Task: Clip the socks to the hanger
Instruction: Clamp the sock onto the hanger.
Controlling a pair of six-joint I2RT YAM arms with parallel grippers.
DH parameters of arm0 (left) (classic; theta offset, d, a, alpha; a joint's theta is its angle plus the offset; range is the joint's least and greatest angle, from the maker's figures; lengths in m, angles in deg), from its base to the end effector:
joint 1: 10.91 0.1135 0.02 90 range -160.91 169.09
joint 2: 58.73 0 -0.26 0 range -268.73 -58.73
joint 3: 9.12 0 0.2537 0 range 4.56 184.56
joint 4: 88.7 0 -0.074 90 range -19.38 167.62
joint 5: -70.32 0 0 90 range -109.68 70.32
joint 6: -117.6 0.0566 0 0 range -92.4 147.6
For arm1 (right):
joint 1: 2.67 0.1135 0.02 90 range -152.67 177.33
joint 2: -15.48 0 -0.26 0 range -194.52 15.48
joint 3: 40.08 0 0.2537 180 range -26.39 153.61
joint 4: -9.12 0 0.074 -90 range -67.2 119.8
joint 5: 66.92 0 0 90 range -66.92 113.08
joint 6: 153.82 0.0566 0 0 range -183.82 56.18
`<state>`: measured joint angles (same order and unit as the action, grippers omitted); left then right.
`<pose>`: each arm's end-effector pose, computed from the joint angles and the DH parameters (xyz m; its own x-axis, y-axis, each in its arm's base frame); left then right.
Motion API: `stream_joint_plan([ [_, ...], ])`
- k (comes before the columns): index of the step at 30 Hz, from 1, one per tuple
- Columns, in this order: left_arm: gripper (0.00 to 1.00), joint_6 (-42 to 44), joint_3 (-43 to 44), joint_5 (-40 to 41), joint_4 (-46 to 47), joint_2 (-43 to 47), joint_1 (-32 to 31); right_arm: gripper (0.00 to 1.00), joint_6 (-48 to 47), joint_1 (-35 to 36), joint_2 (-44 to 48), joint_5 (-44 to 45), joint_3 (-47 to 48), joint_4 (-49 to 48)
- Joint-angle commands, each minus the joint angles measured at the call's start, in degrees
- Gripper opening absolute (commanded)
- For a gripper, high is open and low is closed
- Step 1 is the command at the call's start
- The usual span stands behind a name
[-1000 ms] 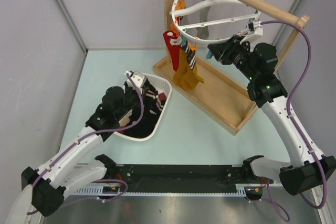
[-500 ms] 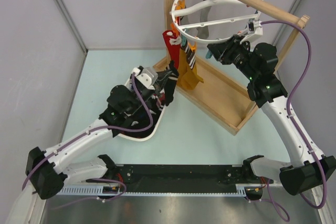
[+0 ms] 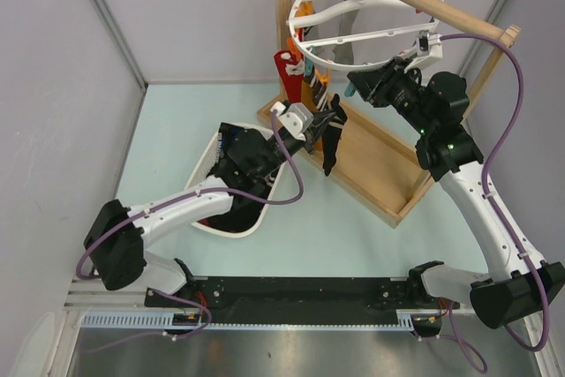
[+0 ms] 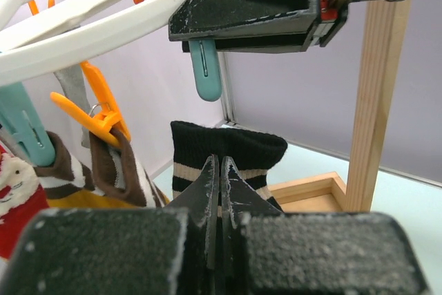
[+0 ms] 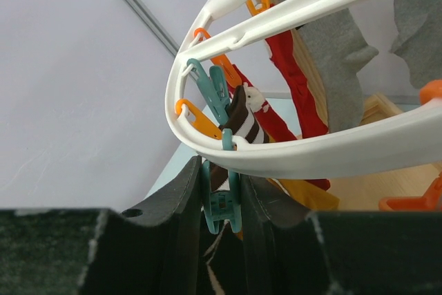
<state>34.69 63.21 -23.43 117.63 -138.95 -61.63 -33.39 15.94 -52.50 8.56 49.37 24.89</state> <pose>0.2193 -0.2740 0.3762 0.2989 -0.1709 -0.9388 0.7808 0.6095 0.1376 0.2672 0.1050 0.4602 -0.1951 0.4517 -0.8706 -0.5179 0.7064 0.4825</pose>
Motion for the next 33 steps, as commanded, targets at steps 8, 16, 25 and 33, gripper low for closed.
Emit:
stream_joint_plan([
  [8,0.0,-0.94,7.0,3.57,3.76,-4.76,-0.34,0.0,0.68,-0.51,1.01,-0.42,-0.01,-2.88],
  [16,0.0,0.29,9.55,6.82,1.04,-6.26,-0.26,0.0,0.33,-0.51,1.19,-0.42,-0.01,-2.7],
  [25,0.0,0.2,10.95,8.4,-0.63,-7.05,-0.17,0.0,-0.03,-0.59,1.19,-0.42,-0.01,-2.35],
  [33,0.0,-0.06,12.27,8.76,-2.22,-7.05,-0.17,0.0,-0.64,-0.59,1.19,-0.33,-0.01,-2.35],
])
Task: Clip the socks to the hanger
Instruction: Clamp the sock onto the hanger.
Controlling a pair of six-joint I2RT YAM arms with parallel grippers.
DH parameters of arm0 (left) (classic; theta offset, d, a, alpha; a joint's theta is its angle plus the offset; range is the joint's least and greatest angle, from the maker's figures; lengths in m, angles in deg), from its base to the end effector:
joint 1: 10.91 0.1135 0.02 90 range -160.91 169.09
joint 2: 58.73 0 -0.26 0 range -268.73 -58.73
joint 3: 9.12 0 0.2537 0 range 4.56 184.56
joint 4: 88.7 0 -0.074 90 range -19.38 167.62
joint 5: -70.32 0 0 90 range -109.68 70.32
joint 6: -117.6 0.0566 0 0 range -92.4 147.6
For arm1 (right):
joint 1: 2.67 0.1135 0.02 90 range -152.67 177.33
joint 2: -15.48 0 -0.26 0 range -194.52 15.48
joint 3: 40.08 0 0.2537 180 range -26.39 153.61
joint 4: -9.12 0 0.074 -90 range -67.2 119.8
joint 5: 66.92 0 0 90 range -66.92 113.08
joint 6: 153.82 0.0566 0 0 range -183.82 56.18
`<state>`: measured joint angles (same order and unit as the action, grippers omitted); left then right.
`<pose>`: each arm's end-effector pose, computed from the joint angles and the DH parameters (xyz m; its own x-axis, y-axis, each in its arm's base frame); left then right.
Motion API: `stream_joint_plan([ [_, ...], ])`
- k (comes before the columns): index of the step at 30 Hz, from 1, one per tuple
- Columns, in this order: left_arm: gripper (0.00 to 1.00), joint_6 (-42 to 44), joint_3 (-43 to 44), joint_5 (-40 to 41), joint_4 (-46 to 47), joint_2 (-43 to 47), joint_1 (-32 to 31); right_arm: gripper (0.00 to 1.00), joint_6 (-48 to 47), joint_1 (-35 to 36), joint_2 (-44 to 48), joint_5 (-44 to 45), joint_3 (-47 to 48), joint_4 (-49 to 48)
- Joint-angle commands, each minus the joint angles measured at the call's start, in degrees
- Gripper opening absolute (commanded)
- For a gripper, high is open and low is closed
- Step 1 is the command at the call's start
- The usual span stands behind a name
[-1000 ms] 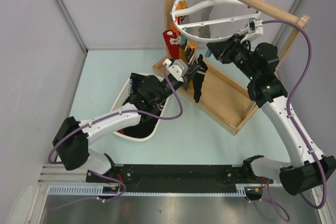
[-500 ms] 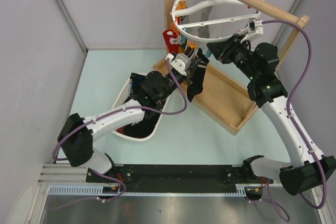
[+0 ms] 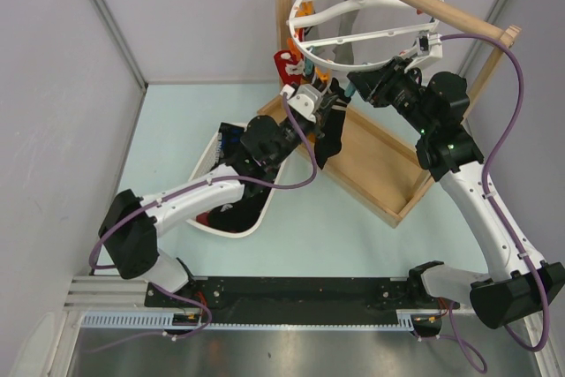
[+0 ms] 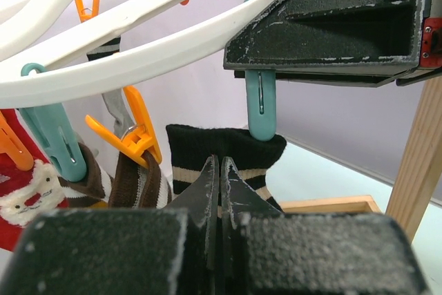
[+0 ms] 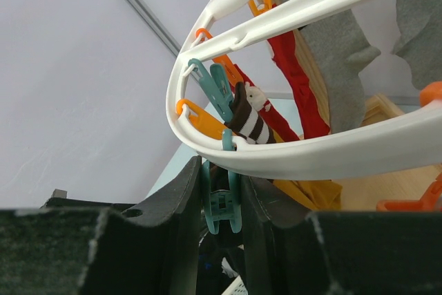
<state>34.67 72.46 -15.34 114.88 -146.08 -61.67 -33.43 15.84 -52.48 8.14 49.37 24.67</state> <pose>0.2466 -0.2951 0.3876 0.2815 -0.1506 -0.9477 0.6974 0.7105 0.0942 0.2670 0.1048 0.4608 -0.1935 0.4507 -0.8715 -0.5240 0.7035 0.4802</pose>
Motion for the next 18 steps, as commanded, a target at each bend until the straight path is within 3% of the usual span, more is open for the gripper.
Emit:
stream_joint_plan([
  [1,0.0,-0.13,3.29,0.85,0.1,0.16,-0.13,0.0,-0.68,-0.48,1.17,0.17,-0.01,-2.13],
  [18,0.0,-2.58,5.22,-1.52,-2.8,1.74,-0.13,0.0,-1.65,0.13,0.73,0.44,-0.01,-2.13],
])
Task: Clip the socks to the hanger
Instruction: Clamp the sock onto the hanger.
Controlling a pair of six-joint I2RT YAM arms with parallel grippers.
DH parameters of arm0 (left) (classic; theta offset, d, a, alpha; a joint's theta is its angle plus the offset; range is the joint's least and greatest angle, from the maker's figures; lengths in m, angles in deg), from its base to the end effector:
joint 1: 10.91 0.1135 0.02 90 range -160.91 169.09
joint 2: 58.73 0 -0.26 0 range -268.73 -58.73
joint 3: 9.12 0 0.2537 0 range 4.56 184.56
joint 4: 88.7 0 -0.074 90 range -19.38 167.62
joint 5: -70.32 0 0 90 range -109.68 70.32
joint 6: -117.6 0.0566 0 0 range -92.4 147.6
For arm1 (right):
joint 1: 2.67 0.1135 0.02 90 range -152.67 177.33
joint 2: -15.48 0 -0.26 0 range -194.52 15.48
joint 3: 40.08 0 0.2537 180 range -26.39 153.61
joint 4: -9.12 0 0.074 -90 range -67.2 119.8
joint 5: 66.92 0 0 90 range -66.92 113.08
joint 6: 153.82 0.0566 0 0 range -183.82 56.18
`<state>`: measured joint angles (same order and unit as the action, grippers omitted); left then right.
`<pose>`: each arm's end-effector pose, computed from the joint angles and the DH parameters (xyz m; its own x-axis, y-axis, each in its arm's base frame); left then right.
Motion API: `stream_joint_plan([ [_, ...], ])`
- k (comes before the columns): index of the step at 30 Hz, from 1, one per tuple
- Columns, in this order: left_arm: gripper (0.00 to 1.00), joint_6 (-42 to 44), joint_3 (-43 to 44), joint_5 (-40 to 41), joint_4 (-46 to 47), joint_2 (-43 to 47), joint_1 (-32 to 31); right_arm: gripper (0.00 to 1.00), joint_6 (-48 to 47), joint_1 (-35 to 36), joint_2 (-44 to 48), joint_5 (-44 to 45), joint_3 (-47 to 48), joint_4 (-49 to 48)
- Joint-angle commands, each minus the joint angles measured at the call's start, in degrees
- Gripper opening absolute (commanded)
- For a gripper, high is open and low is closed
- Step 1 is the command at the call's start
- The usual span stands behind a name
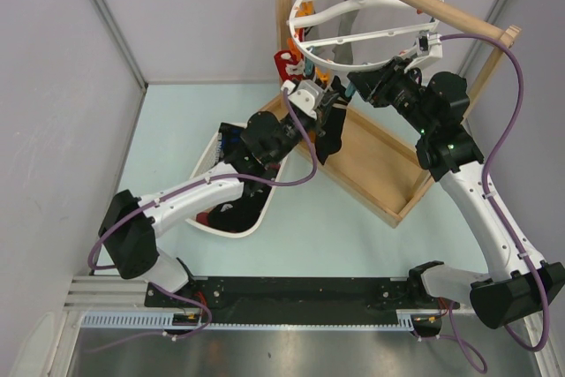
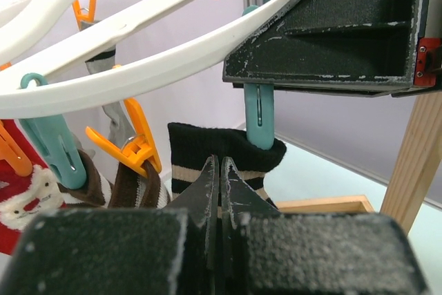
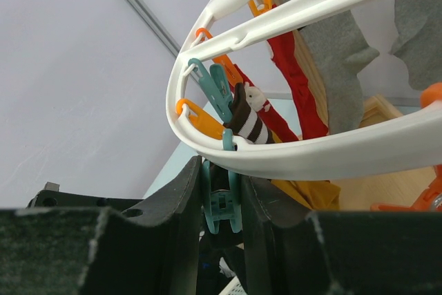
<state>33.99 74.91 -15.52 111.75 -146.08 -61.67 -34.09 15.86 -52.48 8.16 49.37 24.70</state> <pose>0.2473 -0.2963 0.3970 0.2663 -0.1505 -0.9521 0.7033 0.7057 0.0851 0.2670 0.1049 0.4607 -0.1879 0.4424 -0.8769 -0.5259 0.7087 0.4703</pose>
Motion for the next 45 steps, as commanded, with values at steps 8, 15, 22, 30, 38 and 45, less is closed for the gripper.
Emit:
stream_joint_plan([
  [8,0.0,-3.76,4.01,-2.58,-1.87,2.18,-0.21,0.0,-2.75,0.81,1.08,1.82,-0.01,-2.07],
  [15,0.0,-4.28,8.57,-1.27,-8.27,2.54,-0.21,0.0,-4.07,1.6,0.99,2.7,-0.01,-2.15],
  [22,0.0,-4.99,11.13,0.14,-12.59,3.06,-0.13,0.0,-5.65,2.3,1.17,3.84,-0.01,0.22],
  [30,0.0,-6.04,11.13,-1.35,-12.42,2.27,-0.21,0.0,-3.64,2.57,1.17,2.79,-0.01,-1.01],
  [38,0.0,-12.89,8.84,-2.93,-11.19,2.89,-0.13,0.0,-1.61,2.48,3.01,4.72,-2.9,-5.93],
  [45,0.0,-15.18,9.02,-3.72,-11.63,3.24,-0.21,0.0,-1.79,2.48,3.45,4.9,-3.61,-6.46],
])
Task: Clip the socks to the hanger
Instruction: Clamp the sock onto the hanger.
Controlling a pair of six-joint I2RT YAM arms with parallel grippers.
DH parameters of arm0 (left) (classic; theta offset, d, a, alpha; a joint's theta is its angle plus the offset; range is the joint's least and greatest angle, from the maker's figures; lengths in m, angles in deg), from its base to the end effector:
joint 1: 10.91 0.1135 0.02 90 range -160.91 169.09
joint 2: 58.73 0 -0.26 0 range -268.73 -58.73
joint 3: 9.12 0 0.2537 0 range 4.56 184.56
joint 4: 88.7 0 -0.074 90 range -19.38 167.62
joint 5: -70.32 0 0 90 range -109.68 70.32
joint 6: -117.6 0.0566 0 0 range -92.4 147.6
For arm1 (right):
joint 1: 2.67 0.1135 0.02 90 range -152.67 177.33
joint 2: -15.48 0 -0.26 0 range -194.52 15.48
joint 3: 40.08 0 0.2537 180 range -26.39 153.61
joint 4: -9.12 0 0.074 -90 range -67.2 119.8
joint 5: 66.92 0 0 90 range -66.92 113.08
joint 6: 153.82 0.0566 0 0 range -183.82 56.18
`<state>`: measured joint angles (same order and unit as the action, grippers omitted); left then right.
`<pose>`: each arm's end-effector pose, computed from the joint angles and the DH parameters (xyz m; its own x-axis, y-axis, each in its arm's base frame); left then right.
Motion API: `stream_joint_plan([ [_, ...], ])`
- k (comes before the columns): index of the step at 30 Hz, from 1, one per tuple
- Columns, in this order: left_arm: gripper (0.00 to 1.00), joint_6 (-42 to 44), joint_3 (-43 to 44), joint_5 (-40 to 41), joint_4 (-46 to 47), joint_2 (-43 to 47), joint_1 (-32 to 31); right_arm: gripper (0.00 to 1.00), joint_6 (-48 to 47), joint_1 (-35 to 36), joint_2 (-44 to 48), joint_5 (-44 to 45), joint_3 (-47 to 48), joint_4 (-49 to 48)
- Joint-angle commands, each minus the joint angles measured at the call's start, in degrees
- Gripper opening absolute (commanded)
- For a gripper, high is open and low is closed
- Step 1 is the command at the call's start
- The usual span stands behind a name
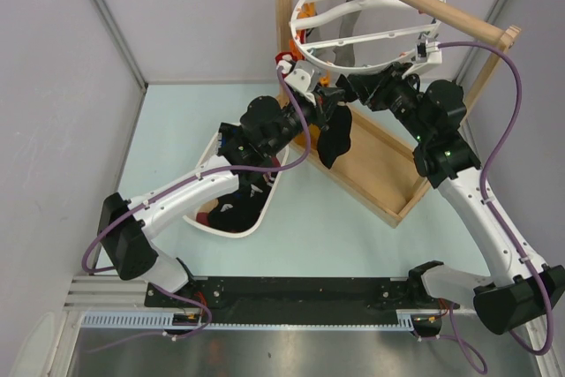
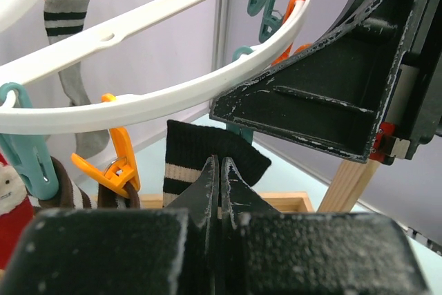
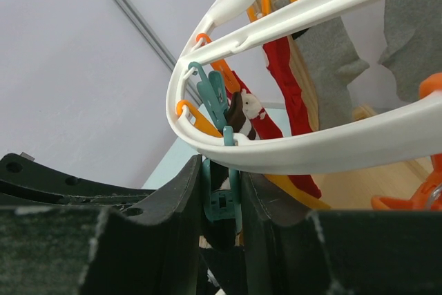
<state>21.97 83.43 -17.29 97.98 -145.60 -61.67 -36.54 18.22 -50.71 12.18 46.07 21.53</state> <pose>0.2459 -0.2973 0.4262 0.0614 -0.2301 -0.9712 0.7577 0.6441 -0.1047 0.2596 0.1105 0.4550 -0.1317 0.4315 -0.8925 -0.5231 0.7345 0.4323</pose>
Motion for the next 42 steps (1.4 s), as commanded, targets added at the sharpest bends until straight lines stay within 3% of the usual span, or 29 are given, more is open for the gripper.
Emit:
stream_joint_plan([
  [1,0.0,-3.6,0.41,-1.95,2.05,2.85,-0.21,0.0,0.75,0.12,1.77,0.96,-0.4,-3.73],
  [7,0.0,-3.6,0.49,-0.99,3.1,2.58,-0.21,0.0,1.01,0.12,1.68,0.0,-0.48,-3.65],
  [9,0.0,-3.34,1.02,-0.64,3.37,2.5,-0.21,0.06,1.01,0.21,1.86,-0.09,-0.57,-3.47],
  [10,0.0,-3.08,1.2,-0.64,3.2,2.32,-0.21,0.1,0.84,0.21,1.94,-0.26,-0.57,-3.47],
  [13,0.0,-2.81,1.55,-0.37,2.84,1.88,-0.21,0.39,0.57,0.12,2.56,-0.44,-0.57,-3.47],
  [22,0.02,-1.4,-0.03,1.83,2.23,1.71,1.1,0.73,-2.23,-0.4,5.9,-3.25,-0.57,-0.93],
  [29,0.04,-1.4,-1.35,1.74,1.96,2.76,3.56,0.78,-10.3,-0.84,10.91,-0.71,-0.49,6.11],
  [42,0.06,0.18,-2.49,2.0,1.26,4.52,6.2,0.73,-18.93,-1.55,11.09,1.13,-0.48,6.11],
])
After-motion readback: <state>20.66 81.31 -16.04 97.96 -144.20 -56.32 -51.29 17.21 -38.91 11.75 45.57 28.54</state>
